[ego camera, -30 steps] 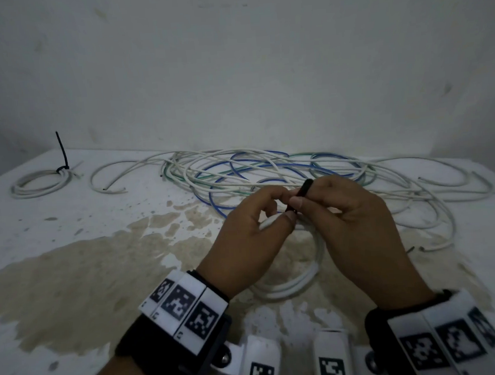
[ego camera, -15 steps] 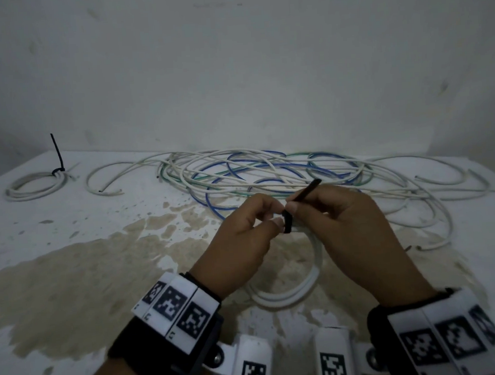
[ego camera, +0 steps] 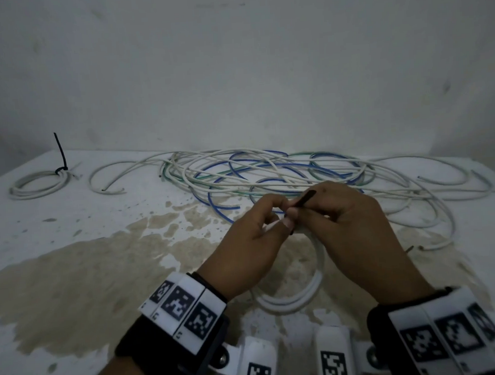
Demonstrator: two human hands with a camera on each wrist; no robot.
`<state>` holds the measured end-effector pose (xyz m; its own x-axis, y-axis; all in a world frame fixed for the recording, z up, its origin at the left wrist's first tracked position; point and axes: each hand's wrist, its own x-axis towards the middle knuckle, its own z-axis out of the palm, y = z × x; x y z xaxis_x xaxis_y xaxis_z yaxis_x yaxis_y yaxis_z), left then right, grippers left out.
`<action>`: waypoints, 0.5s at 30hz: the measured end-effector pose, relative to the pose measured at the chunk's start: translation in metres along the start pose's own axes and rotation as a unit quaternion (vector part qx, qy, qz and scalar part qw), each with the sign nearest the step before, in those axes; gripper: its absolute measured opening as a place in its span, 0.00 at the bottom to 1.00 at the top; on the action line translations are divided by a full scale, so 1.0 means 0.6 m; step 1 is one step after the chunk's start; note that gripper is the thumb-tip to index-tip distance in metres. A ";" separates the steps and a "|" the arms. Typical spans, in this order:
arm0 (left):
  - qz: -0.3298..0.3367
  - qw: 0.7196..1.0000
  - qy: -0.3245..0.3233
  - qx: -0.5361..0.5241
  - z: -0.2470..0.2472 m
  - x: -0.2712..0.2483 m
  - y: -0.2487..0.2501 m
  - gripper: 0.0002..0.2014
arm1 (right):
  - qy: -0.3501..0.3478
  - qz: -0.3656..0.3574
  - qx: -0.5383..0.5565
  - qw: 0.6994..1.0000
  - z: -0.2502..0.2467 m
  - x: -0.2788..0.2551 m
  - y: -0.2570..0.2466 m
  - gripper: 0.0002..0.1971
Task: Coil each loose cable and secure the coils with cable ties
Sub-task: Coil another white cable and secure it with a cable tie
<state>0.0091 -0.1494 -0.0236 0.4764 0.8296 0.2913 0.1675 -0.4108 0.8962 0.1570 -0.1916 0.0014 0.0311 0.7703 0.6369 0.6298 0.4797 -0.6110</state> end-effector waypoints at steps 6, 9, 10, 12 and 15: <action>0.051 0.996 0.019 0.075 0.003 -0.004 0.013 0.02 | 0.033 -0.060 -0.039 0.997 -0.007 -0.001 -0.012 0.07; 0.063 0.994 0.019 0.083 0.003 -0.005 0.012 0.04 | 0.024 -0.027 -0.012 0.999 -0.006 0.003 -0.010 0.07; 0.052 0.996 0.018 0.068 0.002 -0.004 0.007 0.07 | 0.017 -0.003 0.004 1.000 -0.004 0.003 -0.008 0.08; 0.013 0.999 0.029 0.023 -0.001 -0.002 0.000 0.11 | 0.007 0.031 0.030 0.999 0.000 0.003 -0.006 0.07; 0.007 0.997 0.072 0.013 0.000 0.000 -0.003 0.08 | 0.016 0.061 0.047 0.997 0.004 0.002 -0.001 0.03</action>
<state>0.0088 -0.1484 -0.0251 0.3507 0.8688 0.3496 0.1845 -0.4301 0.8837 0.1549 -0.1902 0.0015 0.1278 0.8122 0.5692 0.5450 0.4220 -0.7245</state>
